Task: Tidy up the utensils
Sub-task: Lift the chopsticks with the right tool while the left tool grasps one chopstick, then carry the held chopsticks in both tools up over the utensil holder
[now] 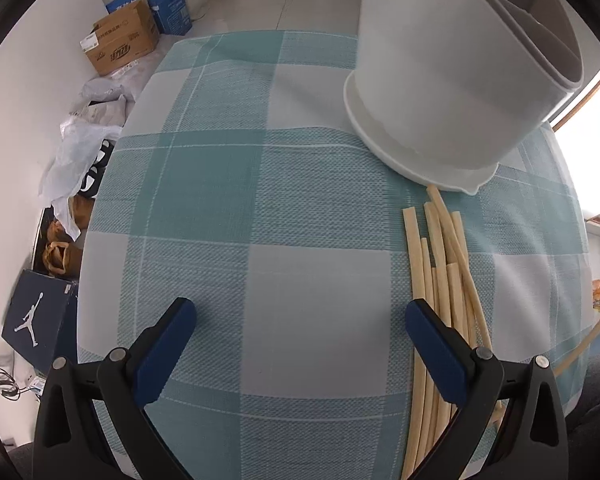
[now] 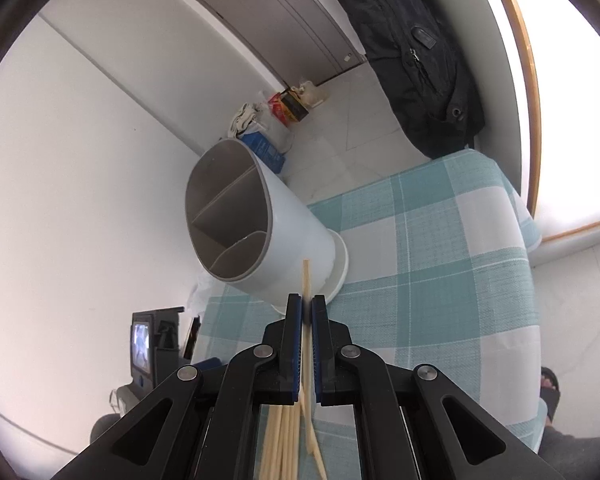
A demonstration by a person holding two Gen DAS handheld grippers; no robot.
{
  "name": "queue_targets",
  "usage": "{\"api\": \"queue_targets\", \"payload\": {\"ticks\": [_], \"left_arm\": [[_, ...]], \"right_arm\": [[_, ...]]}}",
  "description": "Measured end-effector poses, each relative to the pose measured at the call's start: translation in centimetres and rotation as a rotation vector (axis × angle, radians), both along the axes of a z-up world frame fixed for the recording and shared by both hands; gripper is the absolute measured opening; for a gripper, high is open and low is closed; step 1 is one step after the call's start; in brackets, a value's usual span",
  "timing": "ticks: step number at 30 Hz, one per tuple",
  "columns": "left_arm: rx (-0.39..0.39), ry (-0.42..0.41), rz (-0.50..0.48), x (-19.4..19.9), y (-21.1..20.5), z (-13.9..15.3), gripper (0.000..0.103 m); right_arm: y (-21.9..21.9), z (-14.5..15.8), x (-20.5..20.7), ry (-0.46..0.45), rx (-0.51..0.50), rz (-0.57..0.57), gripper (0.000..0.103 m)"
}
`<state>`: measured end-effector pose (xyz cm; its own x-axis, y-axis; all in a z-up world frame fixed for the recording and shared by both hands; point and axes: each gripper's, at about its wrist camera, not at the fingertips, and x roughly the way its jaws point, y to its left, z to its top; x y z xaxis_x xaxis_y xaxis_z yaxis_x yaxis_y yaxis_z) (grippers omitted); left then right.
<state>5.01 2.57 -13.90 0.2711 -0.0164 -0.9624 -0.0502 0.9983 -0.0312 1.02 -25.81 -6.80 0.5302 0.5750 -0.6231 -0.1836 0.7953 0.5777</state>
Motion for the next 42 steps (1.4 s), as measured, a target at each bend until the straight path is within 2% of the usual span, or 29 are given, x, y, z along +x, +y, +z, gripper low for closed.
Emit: {"api": "queue_targets", "payload": {"ticks": [5,8,10,12,15,18,20,26,28,29,32,34,36,42], "left_arm": [[-0.053,-0.009,0.044,-0.1,0.0,0.6,0.102],[-0.081,-0.011,0.035,0.0,-0.6,0.7,0.102],[-0.056,0.016,0.025,0.3,-1.1,-0.3,0.102],[-0.006,0.0,0.008,0.4,-1.5,-0.2,0.102],[0.027,0.003,0.019,0.4,-1.4,-0.1,0.102],[0.005,0.028,0.043,0.9,-0.4,-0.6,0.102],[0.033,0.015,0.028,0.9,-0.5,-0.7,0.101],[0.02,-0.012,-0.021,1.4,-1.1,-0.1,0.075],[0.017,-0.027,-0.02,1.8,-1.1,0.1,0.061],[0.018,-0.034,-0.022,1.9,-1.1,0.1,0.058],[0.014,-0.052,-0.039,1.8,-1.5,0.3,0.036],[0.007,-0.066,-0.051,1.8,-1.7,0.4,0.013],[-0.009,-0.073,-0.052,1.8,-2.0,0.5,0.005],[-0.139,-0.136,0.02,1.2,-0.6,1.9,0.003]], "right_arm": [[-0.4,0.3,-0.2,-0.012,0.013,0.0,0.004],[-0.7,0.3,-0.3,-0.012,0.018,0.002,0.004],[-0.7,0.3,-0.2,-0.009,0.019,0.003,0.004],[-0.8,0.3,-0.3,-0.01,0.023,0.004,0.004],[-0.9,0.5,-0.3,-0.018,0.022,0.009,0.004],[-0.8,0.4,-0.3,-0.018,0.024,0.018,0.004],[-0.8,0.4,-0.3,-0.013,0.026,0.02,0.004],[-0.9,0.4,-0.3,-0.013,0.038,0.025,0.004],[-0.9,0.4,-0.3,-0.014,0.036,0.03,0.004],[-0.8,0.4,-0.4,-0.013,0.035,0.03,0.004],[-0.8,0.4,-0.3,-0.014,0.032,0.031,0.004],[-0.9,0.4,-0.3,-0.013,0.03,0.03,0.004],[-0.8,0.5,-0.3,-0.017,0.023,0.03,0.004],[0.0,1.1,-1.0,-0.059,-0.01,0.037,0.004]]}}
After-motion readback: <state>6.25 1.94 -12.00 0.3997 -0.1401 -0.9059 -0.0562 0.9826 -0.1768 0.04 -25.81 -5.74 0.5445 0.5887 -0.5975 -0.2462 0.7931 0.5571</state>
